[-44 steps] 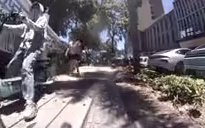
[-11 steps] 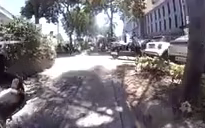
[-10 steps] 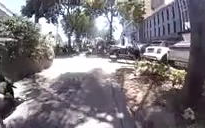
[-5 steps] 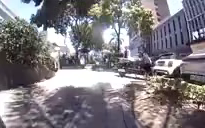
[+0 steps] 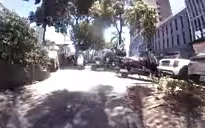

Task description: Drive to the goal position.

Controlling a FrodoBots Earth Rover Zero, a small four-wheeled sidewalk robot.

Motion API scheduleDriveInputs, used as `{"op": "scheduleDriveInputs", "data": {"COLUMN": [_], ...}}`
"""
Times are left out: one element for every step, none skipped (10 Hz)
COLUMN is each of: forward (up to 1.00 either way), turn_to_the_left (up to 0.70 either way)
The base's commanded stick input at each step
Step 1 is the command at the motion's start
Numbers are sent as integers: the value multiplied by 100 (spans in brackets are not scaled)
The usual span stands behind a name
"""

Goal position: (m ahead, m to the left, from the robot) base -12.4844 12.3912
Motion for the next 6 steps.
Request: {"op": "scheduleDriveInputs", "data": {"forward": [70, 70, 70, 70, 70, 70], "turn_to_the_left": [0, 0, 0, 0, 0, 0]}}
